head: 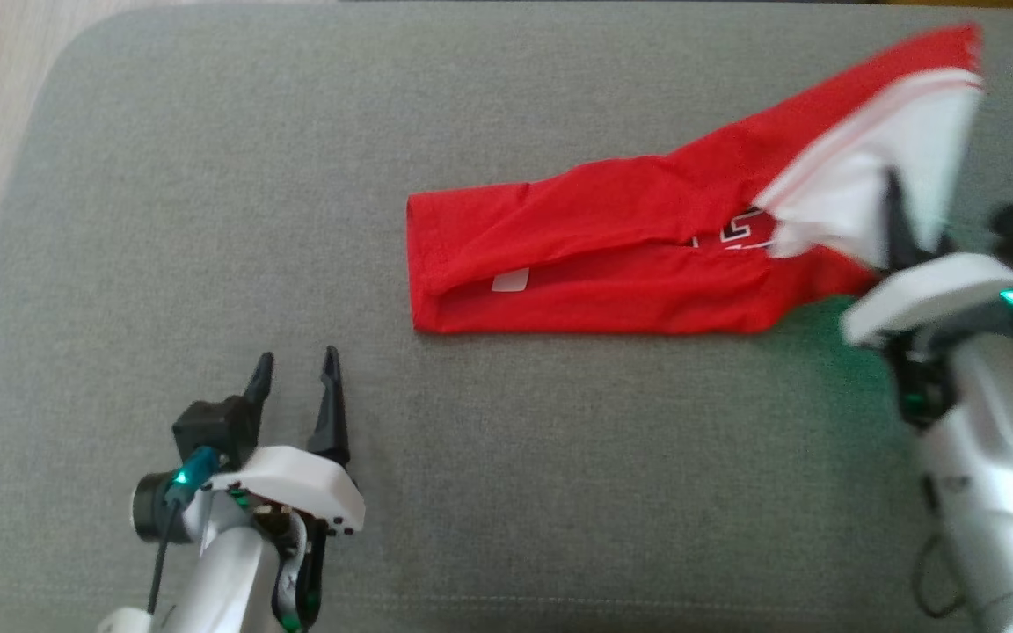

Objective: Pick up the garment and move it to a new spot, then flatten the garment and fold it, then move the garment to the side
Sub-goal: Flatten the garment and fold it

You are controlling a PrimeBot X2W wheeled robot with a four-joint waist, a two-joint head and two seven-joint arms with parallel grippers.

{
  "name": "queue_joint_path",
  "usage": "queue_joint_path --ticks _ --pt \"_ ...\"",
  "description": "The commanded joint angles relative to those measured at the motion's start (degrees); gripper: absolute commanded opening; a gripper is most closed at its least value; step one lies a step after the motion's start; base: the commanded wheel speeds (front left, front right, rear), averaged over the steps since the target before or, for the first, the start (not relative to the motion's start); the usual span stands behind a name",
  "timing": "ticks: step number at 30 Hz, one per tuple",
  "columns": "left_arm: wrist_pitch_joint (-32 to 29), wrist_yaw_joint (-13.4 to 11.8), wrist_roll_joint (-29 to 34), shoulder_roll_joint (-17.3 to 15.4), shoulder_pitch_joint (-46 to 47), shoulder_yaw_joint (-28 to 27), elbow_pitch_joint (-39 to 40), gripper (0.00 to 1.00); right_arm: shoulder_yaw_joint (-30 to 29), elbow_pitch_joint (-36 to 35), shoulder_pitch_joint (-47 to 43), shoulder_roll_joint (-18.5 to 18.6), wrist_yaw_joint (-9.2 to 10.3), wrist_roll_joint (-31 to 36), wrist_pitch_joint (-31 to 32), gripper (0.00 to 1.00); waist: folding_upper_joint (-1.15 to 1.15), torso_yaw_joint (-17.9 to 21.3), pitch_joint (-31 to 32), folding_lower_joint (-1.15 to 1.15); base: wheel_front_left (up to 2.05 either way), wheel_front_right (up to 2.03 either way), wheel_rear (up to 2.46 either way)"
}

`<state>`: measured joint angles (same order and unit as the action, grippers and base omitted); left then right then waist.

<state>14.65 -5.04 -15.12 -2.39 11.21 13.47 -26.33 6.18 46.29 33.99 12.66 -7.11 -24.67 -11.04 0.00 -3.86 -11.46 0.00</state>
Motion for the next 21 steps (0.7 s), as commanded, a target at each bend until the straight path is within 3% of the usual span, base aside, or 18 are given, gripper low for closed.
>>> queue_joint_path --ticks 1,9,17,18,19,20,21 --pt "0.3 -0.2 -0.4 -0.5 1.2 -1.2 1.2 1.0 3.3 -3.9 1.7 -1.4 -0.37 -0.4 0.7 0.0 0.0 0.4 0.5 0.0 0.0 0.0 0.0" --pt "0.3 -0.3 -2.1 -0.5 1.3 2.2 0.4 1.0 16.2 -14.4 -0.1 -5.4 -0.37 -4.4 8.2 0.0 0.0 -3.1 1.2 0.0 0.0 0.0 0.0" --pt "0.3 -0.8 -3.5 -0.5 1.1 6.4 0.2 1.0 19.0 -10.2 0.9 -8.1 -0.37 -3.6 10.7 0.0 0.0 -11.1 0.9 0.0 0.0 0.0 0.0" --pt "0.3 -0.8 -3.7 -0.5 1.0 6.8 0.1 1.0 18.9 -9.1 1.2 -8.5 -0.37 -3.4 10.6 0.26 0.0 -11.9 0.9 0.0 0.0 0.0 0.0" --pt "0.3 -0.9 -3.9 -0.5 1.0 7.1 0.0 1.0 18.5 -8.2 1.5 -8.8 -0.37 -3.2 10.0 0.73 0.0 -12.5 0.8 0.0 0.0 0.0 0.0" --pt "0.3 -1.1 -4.0 -0.5 0.9 7.3 0.1 1.0 18.3 -7.4 1.8 -9.0 -0.37 -3.0 9.4 1.0 0.0 -12.9 0.9 0.0 0.0 0.0 0.0" --pt "0.3 -1.2 -4.1 -0.5 0.8 7.4 0.2 1.0 18.2 -6.8 2.0 -9.2 -0.37 -2.9 8.5 1.0 0.0 -13.2 0.9 0.0 0.0 0.0 0.0"
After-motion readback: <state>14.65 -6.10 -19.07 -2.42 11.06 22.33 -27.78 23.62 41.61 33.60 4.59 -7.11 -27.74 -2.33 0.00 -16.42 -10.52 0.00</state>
